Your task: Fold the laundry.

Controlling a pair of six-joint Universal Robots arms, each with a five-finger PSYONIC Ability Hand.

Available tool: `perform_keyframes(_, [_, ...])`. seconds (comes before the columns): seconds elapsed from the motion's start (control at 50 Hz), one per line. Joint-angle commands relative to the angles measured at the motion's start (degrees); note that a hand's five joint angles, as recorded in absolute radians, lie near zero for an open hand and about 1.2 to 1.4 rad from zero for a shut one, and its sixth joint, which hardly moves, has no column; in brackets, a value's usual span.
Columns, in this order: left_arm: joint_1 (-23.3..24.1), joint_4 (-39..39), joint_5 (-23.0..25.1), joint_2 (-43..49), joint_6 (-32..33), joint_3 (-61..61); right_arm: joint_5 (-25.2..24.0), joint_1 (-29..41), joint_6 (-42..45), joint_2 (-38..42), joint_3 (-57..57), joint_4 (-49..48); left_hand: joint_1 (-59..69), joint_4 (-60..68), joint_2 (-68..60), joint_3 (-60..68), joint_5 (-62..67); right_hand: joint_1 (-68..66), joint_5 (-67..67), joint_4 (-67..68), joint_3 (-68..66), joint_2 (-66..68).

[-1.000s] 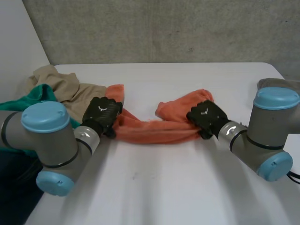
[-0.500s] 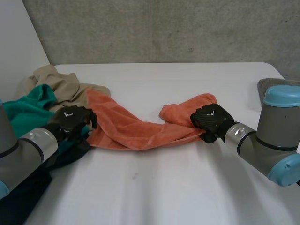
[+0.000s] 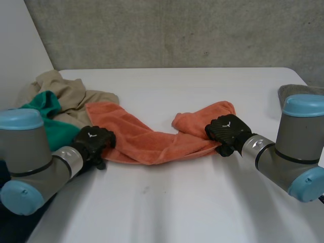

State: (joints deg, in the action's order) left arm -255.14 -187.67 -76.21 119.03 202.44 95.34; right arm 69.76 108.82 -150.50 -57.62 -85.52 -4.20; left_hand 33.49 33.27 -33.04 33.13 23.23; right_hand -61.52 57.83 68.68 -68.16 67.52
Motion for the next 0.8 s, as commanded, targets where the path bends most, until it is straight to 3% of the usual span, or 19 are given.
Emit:
perform_keyframes(0.02, [1.84, -1.46, -1.67, 4.09, 2.78, -3.14, 0.11, -0.36, -0.06, 0.05, 0.0, 0.07, 12.35, 12.57, -12.8, 12.71, 12.61, -18.48, 12.17, 11.32, -11.84, 12.48])
perform_keyframes(0.08, [2.19, -2.34, -2.02, 4.89, 2.87, -3.93, 0.2, -0.36, -0.06, -0.04, 0.0, 0.07, 20.43, 20.65, -20.87, 20.78, 20.68, -18.48, 12.17, 11.32, -11.84, 12.48])
perform_keyframes(0.14, [2.54, -4.1, -2.63, 4.89, 2.44, -4.37, 0.28, -0.54, -0.14, -0.21, 0.0, 0.07, 46.44, 46.66, -46.89, 46.79, 46.7, -18.48, 12.17, 11.32, -11.84, 12.48])
perform_keyframes(0.28, [4.03, -8.93, -8.87, -4.14, -1.25, -2.18, 1.16, -1.5, -0.23, -3.46, 1.14, 2.7, 46.51, 46.73, -46.96, 46.87, 46.77, -18.48, 12.17, 11.32, -11.84, 12.48])
perform_keyframes(0.38, [5.18, -9.91, -10.19, -18.55, -6.52, -2.88, 2.74, -3.87, 0.03, -12.49, 7.54, 9.63, 46.51, 46.73, -46.96, 46.87, 46.77, -18.48, 12.17, 11.32, -11.84, 12.48])
perform_keyframes(0.52, [7.11, 0.34, -9.05, -30.86, -9.16, -12.26, 1.96, -6.51, -0.06, -20.95, 22.12, 17.72, 46.51, 46.73, -46.96, 46.87, 46.77, -18.48, 12.17, 11.32, -11.84, 12.48])
perform_keyframes(0.68, [8.52, 16.43, -11.06, -26.25, -8.2, -23.96, 0.28, -6.35, 7.22, -16.67, 31.46, 30.73, 46.51, 46.73, -46.96, 46.87, 46.77, -18.48, 12.17, 11.32, -11.84, 12.48])
perform_keyframes(0.8, [8.87, 19.1, -12.83, -16.39, -6.09, -26.08, 0.63, -6.25, 11.54, -9.89, 29.8, 30.84, 46.51, 46.73, -46.96, 46.87, 46.77, -18.48, 12.17, 11.32, -11.84, 12.48])
